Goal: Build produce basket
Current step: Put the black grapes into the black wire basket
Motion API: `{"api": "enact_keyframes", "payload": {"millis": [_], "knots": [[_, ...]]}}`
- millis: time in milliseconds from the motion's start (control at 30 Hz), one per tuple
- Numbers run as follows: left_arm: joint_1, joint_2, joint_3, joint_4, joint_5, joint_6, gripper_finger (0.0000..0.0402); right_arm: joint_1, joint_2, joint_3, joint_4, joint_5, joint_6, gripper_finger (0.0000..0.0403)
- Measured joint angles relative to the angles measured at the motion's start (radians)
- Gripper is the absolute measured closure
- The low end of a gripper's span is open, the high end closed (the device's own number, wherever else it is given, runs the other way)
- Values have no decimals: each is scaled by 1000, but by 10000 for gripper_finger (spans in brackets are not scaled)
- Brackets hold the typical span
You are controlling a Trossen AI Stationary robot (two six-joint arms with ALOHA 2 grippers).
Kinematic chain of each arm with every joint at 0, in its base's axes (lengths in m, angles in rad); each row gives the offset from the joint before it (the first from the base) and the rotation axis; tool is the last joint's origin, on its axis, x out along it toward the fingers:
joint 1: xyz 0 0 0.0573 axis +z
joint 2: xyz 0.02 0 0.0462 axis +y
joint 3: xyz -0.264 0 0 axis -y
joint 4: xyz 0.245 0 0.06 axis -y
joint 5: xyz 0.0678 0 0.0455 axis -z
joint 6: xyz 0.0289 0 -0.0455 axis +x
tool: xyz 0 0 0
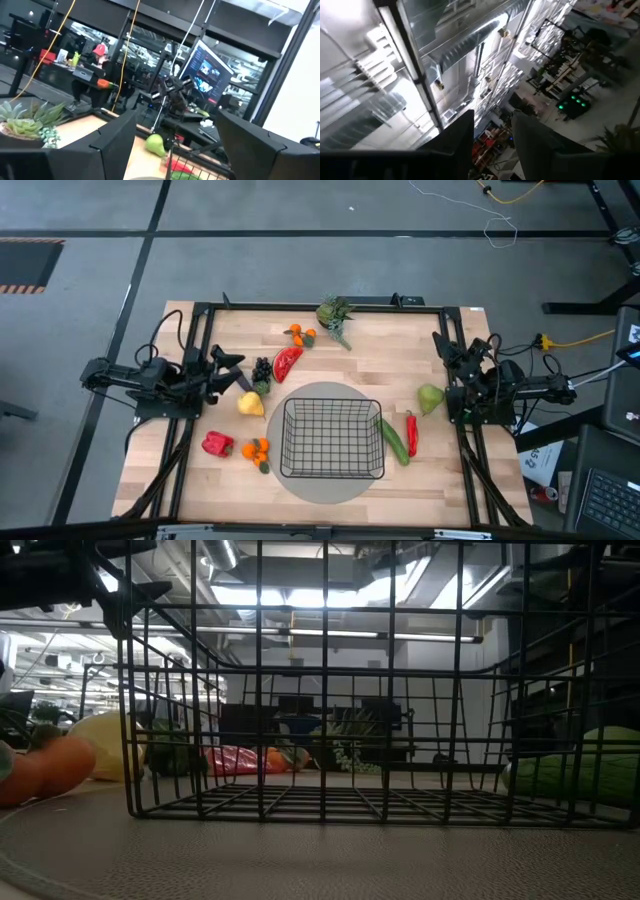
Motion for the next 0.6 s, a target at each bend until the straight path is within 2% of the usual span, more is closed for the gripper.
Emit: {"api": "enact_keyframes", "payload": {"millis": [133, 233, 467, 600], "knots": [[0, 0, 0, 3, -1, 11, 131, 0, 0, 0, -8, 4, -35, 269], [0, 0, 0, 3, -30, 42, 131, 0, 0, 0, -8, -15, 4, 269], [0, 0, 0, -4, -199, 83, 131, 0, 0, 0, -8, -190, 98, 269], [0, 0, 0, -3, -206, 20, 131, 0, 0, 0, -8, -294, 127, 269]]}}
